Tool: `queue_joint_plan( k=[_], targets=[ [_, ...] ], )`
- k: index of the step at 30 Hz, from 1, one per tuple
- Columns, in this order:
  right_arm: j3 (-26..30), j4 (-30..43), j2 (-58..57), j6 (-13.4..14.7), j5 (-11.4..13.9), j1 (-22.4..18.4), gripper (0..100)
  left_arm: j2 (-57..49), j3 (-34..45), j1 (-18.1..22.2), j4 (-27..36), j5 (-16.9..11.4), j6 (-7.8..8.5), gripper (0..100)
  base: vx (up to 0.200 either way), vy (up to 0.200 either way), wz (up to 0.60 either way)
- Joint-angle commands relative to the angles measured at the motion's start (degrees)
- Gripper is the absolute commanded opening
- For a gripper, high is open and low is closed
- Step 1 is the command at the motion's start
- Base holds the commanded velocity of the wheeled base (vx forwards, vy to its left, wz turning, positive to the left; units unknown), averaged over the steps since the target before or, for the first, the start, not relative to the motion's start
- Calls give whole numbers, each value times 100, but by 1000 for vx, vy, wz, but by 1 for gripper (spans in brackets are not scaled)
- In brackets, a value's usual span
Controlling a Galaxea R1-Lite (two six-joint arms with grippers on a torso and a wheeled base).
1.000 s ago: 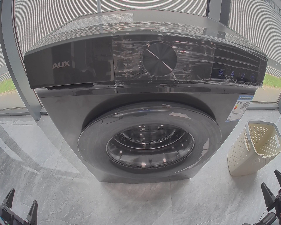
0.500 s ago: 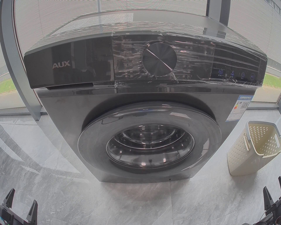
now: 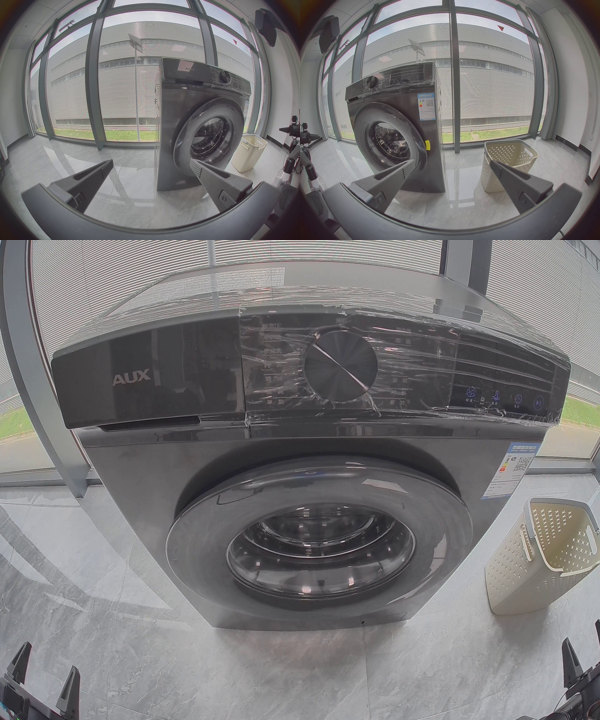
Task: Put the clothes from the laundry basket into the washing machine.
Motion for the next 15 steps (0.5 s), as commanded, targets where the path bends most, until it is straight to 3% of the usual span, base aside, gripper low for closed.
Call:
queue_joint_plan(
  k=[1, 7, 15],
  targets=[
    [101, -6, -66, 2, -2, -2, 100, -93, 101, 1, 0, 4, -2, 100, 0, 0, 0],
    [101, 12, -66, -218, 218, -20, 100, -93, 101, 1, 0, 4, -11, 100, 0, 0, 0],
    [101, 30, -66, -147, 209, 7, 100, -93, 101, 1, -9, 13, -63, 100, 0, 0, 0]
  ],
)
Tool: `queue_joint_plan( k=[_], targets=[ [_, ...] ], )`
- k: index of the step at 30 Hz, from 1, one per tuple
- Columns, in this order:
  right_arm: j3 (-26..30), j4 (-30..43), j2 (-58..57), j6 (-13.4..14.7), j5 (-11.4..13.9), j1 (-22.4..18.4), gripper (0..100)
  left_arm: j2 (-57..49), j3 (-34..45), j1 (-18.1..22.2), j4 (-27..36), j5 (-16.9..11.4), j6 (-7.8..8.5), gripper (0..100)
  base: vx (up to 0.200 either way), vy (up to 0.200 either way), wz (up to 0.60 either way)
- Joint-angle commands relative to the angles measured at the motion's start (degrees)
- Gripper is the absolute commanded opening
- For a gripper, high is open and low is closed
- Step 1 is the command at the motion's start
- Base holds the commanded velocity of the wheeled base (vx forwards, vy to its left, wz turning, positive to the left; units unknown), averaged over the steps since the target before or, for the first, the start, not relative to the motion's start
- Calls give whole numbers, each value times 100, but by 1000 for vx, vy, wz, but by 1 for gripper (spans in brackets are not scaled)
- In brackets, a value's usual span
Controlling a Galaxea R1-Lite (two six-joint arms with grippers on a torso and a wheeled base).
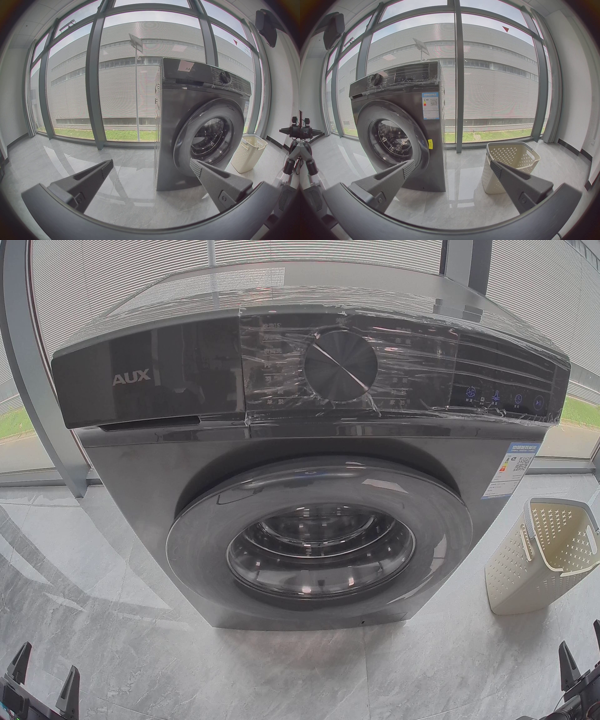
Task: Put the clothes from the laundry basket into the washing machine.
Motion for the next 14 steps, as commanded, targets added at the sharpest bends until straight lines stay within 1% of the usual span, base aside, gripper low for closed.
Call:
queue_joint_plan(
  k=[1, 14],
  targets=[
    [101, -12, -66, 44, -2, 3, 100, -93, 101, 1, -6, 6, -2, 100, 0, 0, 0],
    [101, -4, -66, 53, -37, 3, 100, -93, 101, 1, 2, -3, -2, 100, 0, 0, 0]
  ],
)
